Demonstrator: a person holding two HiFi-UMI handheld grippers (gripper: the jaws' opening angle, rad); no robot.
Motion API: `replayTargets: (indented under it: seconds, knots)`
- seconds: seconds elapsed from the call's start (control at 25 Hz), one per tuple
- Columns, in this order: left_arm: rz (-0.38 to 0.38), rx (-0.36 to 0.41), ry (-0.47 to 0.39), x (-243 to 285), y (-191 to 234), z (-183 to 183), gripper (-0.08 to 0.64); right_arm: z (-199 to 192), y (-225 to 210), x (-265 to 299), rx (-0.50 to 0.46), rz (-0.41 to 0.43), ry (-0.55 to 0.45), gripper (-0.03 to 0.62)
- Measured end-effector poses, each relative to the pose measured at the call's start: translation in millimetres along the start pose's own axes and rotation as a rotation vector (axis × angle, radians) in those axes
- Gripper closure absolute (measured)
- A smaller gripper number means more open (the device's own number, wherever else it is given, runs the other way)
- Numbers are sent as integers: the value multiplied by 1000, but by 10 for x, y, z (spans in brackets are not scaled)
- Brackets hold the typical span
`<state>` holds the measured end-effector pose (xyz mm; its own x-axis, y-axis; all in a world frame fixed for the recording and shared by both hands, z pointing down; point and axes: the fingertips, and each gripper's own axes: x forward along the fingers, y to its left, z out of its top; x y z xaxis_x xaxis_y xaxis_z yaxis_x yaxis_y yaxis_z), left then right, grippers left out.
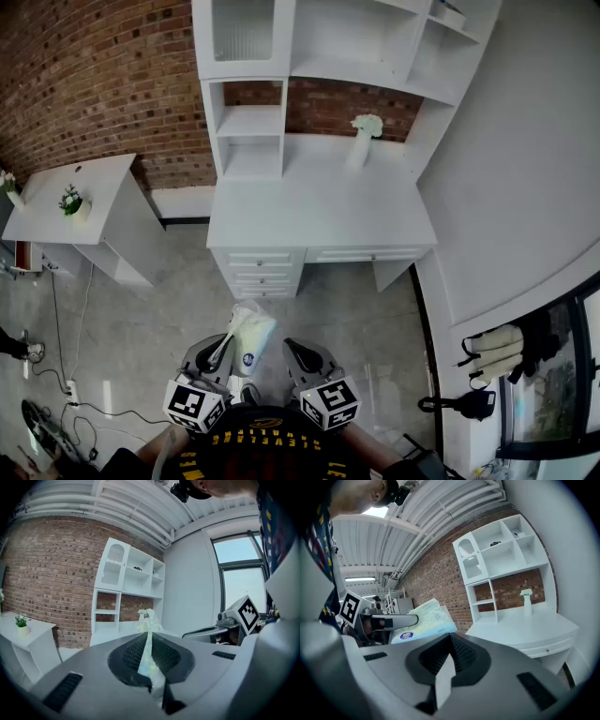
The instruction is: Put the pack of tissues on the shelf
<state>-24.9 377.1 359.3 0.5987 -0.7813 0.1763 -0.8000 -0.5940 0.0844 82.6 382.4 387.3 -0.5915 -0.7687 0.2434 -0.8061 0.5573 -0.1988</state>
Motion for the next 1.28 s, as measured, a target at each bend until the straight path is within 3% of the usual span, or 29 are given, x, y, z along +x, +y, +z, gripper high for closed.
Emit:
replayTargets:
  seconds: [0.52,1.28]
  knots:
    - [4,-11,-4,-55,182,-5,554,38,87,144,3,-2,-14,594]
    - [-88,-38,-34,-474,742,-68,554,-53,693,497,46,-73,9,594]
